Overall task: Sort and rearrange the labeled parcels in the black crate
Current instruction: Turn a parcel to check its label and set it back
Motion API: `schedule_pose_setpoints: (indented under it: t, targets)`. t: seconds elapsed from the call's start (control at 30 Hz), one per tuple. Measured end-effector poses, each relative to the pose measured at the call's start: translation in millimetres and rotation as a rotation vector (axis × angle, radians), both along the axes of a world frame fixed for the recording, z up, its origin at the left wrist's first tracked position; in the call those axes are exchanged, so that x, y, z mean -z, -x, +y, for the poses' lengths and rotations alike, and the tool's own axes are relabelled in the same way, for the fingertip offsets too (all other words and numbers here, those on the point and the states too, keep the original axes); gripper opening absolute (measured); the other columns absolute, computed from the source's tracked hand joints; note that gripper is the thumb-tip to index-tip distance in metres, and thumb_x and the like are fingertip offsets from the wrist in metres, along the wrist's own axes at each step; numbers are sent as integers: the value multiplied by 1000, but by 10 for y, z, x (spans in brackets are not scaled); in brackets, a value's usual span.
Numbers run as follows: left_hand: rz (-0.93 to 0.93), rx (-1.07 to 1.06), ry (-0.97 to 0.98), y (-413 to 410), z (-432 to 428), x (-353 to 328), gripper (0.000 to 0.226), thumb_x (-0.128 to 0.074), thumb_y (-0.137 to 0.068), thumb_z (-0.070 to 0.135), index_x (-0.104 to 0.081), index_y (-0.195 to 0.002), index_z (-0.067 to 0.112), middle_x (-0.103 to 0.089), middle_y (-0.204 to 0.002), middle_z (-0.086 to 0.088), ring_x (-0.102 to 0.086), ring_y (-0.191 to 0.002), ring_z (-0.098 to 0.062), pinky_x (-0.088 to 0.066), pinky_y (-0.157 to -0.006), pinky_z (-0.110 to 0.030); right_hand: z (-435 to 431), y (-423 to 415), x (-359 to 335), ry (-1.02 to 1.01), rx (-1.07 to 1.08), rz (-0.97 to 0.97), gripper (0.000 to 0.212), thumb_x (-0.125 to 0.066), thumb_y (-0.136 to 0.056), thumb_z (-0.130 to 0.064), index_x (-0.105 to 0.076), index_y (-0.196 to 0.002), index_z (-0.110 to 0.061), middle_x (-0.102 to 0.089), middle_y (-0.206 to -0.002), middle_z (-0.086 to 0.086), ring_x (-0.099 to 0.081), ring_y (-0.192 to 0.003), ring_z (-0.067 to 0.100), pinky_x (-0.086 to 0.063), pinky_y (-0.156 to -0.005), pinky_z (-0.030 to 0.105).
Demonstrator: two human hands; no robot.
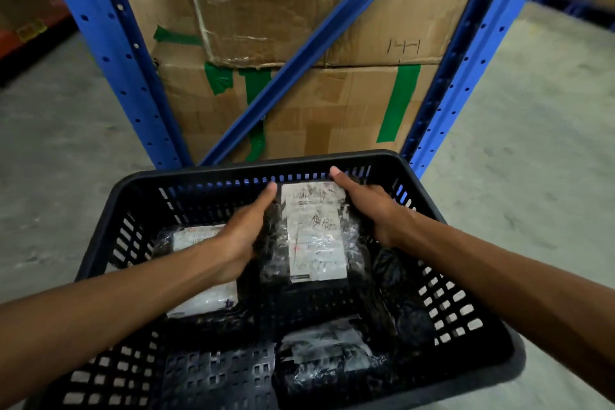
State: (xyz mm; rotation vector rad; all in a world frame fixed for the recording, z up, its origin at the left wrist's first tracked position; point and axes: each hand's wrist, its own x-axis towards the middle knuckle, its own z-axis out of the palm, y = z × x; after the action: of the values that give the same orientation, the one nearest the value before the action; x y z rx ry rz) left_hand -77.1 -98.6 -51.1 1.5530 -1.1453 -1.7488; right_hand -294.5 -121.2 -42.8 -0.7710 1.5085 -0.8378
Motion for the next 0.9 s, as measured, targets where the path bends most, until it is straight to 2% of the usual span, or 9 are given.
schedule_pose_setpoints:
  t: [0.1, 0.2, 0.27, 0.37, 0.47, 0.6, 0.67, 0.77, 0.9]
  targets:
    - [-161, -21, -38, 81, 180, 184, 61, -63, -86, 54, -55, -134, 16, -62, -131, -18, -60, -117, -34, -49, -100, -44, 52, -171, 119, -173, 8, -63, 61, -80, -79, -48, -69, -121, -7, -79, -107, 16, -77, -94, 33, -63, -78, 43]
    - [-239, -77, -156, 199, 194, 288, 76, -58, -93, 44, -26, -151, 7, -34, -157, -13, -40, -139, -34, -41, -98, -33, 183, -272, 369, -231, -51, 25, 48, -86, -77, -26, -71, -115, -2, -81, -89, 13, -78, -71, 28, -62, -57, 36]
    - [-259, -70, -165, 301, 166, 350, 75, -55, -96, 41, -22, -152, 4, -29, -159, -12, -36, -142, -32, -40, -96, -31, 214, -249, 510, -261, -52, 18, 40, -86, -77, -24, -72, -108, -1, -82, -78, 11, -78, -62, 25, -60, -49, 33]
    - [-283, -80, -132, 461, 108, 491, 73, -52, -97, 41, -23, -153, 5, -31, -158, -13, -35, -142, -31, -37, -107, -35, 127, -152, 667, -239, -26, 64, 60, -86, -77, -33, -67, -122, 2, -80, -102, 16, -78, -86, 32, -64, -72, 41]
    - [-345, -113, -135, 541, 9, 624, 68, -53, -97, 39, -27, -150, 6, -37, -155, -13, -41, -138, -31, -39, -95, -32, 19, -120, 821, -214, -43, 121, 77, -84, -76, -42, -58, -133, 1, -69, -128, 16, -67, -114, 35, -54, -101, 49]
    - [-517, -64, -191, 599, -26, 908, 59, -54, -97, 19, -32, -150, 8, -45, -148, -15, -51, -129, -30, -49, -92, -29, 3, -250, 1122, -191, -161, 351, 67, -79, -83, -41, -58, -135, -3, -66, -134, 13, -64, -119, 30, -53, -103, 40]
    - [-560, 15, -200, 607, 13, 1007, 65, -54, -93, 10, -30, -152, 11, -44, -150, -14, -49, -132, -30, -49, -103, -33, 64, -358, 1240, -217, -272, 569, 88, -69, -90, -45, -29, -156, -3, -40, -158, 21, -43, -143, 35, -38, -118, 39]
    - [-591, 97, -167, 529, 33, 1017, 64, -56, -89, 5, -36, -150, 14, -50, -146, -11, -52, -129, -28, -49, -104, -34, 70, -397, 1221, -306, -441, 784, 102, -50, -97, -57, 6, -159, 2, -4, -167, 28, -13, -155, 40, -18, -125, 38]
    - [-615, 209, -47, 371, 156, 770, 49, -56, -90, 17, -47, -139, 15, -58, -126, -1, -57, -112, -20, -51, -96, -32, 35, -325, 977, -271, -608, 806, 90, -54, -99, -46, -7, -158, 4, -11, -169, 21, -20, -154, 35, -24, -124, 38]
